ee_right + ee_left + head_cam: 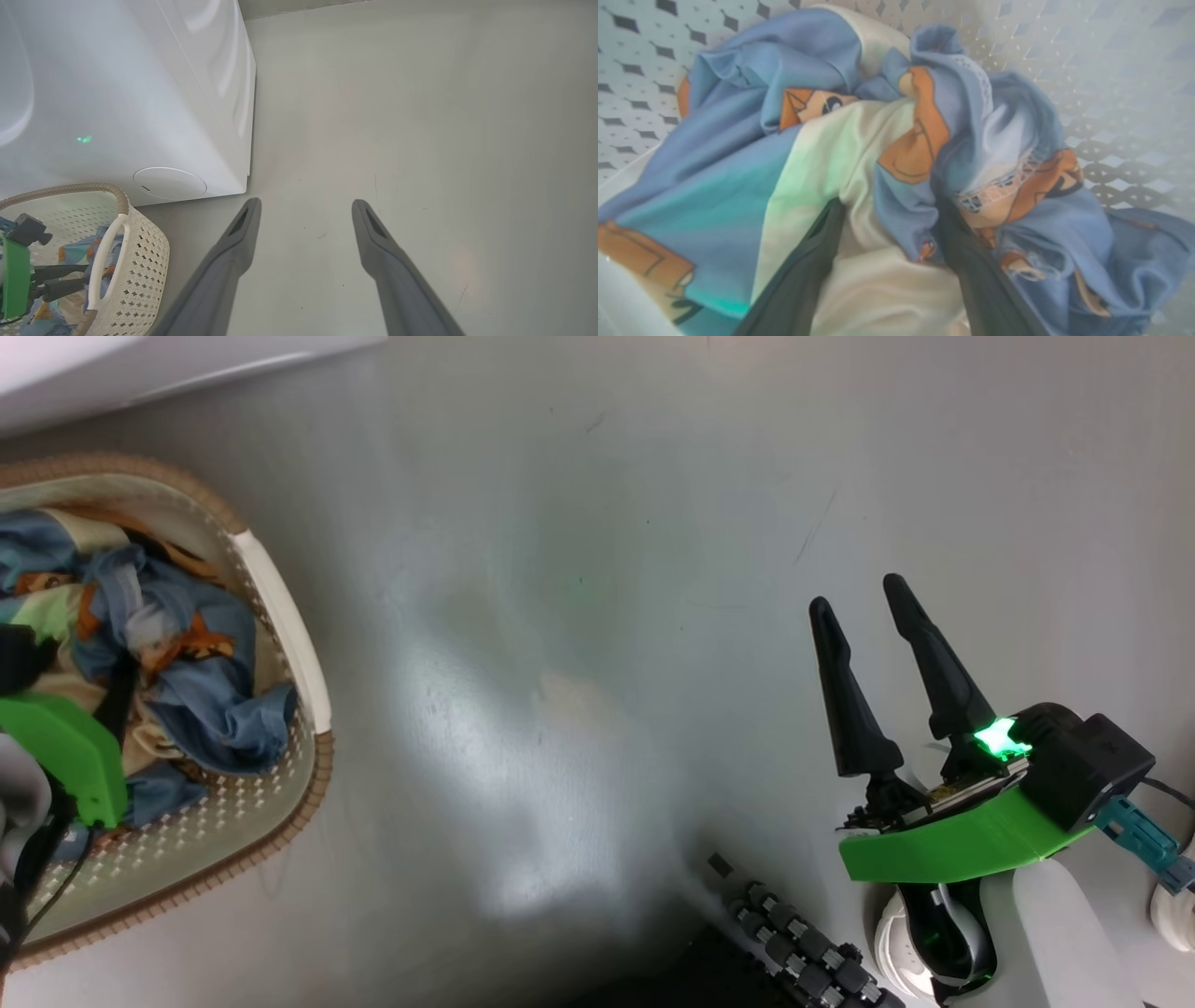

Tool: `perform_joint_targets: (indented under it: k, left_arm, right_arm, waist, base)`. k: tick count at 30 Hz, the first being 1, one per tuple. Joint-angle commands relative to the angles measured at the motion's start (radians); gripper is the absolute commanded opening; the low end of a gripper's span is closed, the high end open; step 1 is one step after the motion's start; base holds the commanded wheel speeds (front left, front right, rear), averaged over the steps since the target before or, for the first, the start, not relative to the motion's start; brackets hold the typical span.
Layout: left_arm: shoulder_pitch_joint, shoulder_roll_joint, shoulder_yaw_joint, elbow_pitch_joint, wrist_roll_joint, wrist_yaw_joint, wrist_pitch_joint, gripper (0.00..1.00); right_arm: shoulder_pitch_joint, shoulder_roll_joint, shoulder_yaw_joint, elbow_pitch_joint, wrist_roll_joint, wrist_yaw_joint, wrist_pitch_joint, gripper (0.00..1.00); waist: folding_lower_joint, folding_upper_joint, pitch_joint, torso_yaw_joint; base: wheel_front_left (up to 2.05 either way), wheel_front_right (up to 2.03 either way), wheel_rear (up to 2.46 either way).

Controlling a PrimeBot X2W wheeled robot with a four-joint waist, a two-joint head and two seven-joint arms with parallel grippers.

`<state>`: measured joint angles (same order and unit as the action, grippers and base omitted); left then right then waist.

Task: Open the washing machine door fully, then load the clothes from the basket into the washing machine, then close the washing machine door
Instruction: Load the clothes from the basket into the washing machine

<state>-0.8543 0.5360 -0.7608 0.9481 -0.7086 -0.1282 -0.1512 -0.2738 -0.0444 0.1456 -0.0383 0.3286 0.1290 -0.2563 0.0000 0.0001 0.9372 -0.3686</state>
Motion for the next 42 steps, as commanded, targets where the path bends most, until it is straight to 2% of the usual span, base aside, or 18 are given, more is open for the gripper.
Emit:
perform_joint_targets:
  k: [1,9,10,11,12,15,20,24,26,27,31,35,42]
  left_arm:
    - [-0.009,0.027,-0.004,0.012,0.008,-0.002,-0.017,1.0]
    - [-0.067,-0.031,-0.09,0.097,0.048,-0.002,-0.063,1.0]
    - [-0.073,-0.041,-0.097,0.111,0.051,-0.002,-0.068,0.95]
    - [-0.078,-0.051,-0.104,0.123,0.054,-0.002,-0.073,0.5]
    - [-0.084,-0.061,-0.112,0.133,0.06,-0.002,-0.079,0.41]
    - [-0.097,-0.085,-0.126,0.164,0.07,-0.002,-0.092,0.0]
    - [-0.099,-0.117,-0.11,0.196,0.07,0.01,-0.108,0.0]
    - [-0.085,-0.129,-0.065,0.151,0.062,0.032,-0.11,0.0]
    - [-0.056,-0.126,-0.014,0.085,0.064,0.056,-0.11,0.0]
    - [-0.006,-0.122,0.043,0.011,0.075,0.083,-0.11,0.0]
    - [0.131,-0.125,0.166,-0.126,0.109,0.126,-0.11,0.0]
    - [0.27,-0.156,0.282,-0.23,0.155,0.143,-0.11,0.0]
    - [0.463,-0.25,0.456,-0.368,0.251,0.149,-0.11,0.0]
  right_arm:
    - [0.026,-0.006,0.017,-0.024,0.015,0.002,-0.006,1.0]
    - [0.03,-0.006,-0.004,-0.042,0.008,0.002,-0.006,1.0]
    - [0.032,-0.006,-0.008,-0.045,0.006,0.002,-0.006,1.0]
    - [0.035,-0.006,-0.012,-0.047,0.005,0.002,-0.006,1.0]
    - [0.037,-0.006,-0.017,-0.049,0.003,0.002,-0.006,1.0]
    - [0.041,-0.006,-0.028,-0.05,0.002,0.002,-0.006,1.0]
    - [0.036,-0.006,-0.043,-0.048,0.007,0.002,-0.006,1.0]
    - [0.032,-0.006,-0.054,-0.042,0.007,0.002,-0.006,1.0]
    - [0.029,-0.006,-0.063,-0.036,0.006,0.002,-0.006,1.0]
    - [0.026,-0.006,-0.071,-0.028,0.005,0.002,-0.006,1.0]
    - [0.028,-0.006,-0.081,-0.003,0.002,0.002,-0.006,1.0]
    - [0.043,-0.006,-0.09,0.023,-0.003,0.002,-0.006,1.0]
    - [0.1,-0.006,-0.105,0.059,-0.026,0.002,-0.006,1.0]
  waist:
    - [0.0,-0.0001,0.01,-0.001]
    - [0.0,-0.0001,0.032,-0.001]
    - [0.0,-0.0001,0.033,0.001]
    - [0.0,-0.0001,0.033,0.003]
    - [0.0,-0.0001,0.033,0.005]
    - [0.0,-0.0001,0.03,0.011]
    - [0.0,-0.0001,0.008,0.031]
    - [0.0,-0.0001,-0.021,0.058]
    - [0.0,-0.0001,-0.047,0.077]
    - [0.0,-0.0001,-0.079,0.098]
    - [0.0,-0.0001,-0.16,0.135]
    - [0.0,-0.0001,-0.255,0.171]
    - [0.0,-0.0001,-0.424,0.23]
  base:
    - [0.0,0.0,0.0]
    - [0.0,0.0,0.0]
    - [0.0,0.0,0.0]
    - [0.0,0.0,0.0]
    - [0.0,0.0,0.0]
    - [0.0,0.0,0.0]
    - [0.0,0.0,0.0]
    - [0.0,0.0,0.0]
    - [0.0,0.0,0.0]
    - [0.0,0.0,0.0]
    - [0.0,0.0,0.0]
    - [0.0,0.0,0.0]
    - [0.0,0.0,0.0]
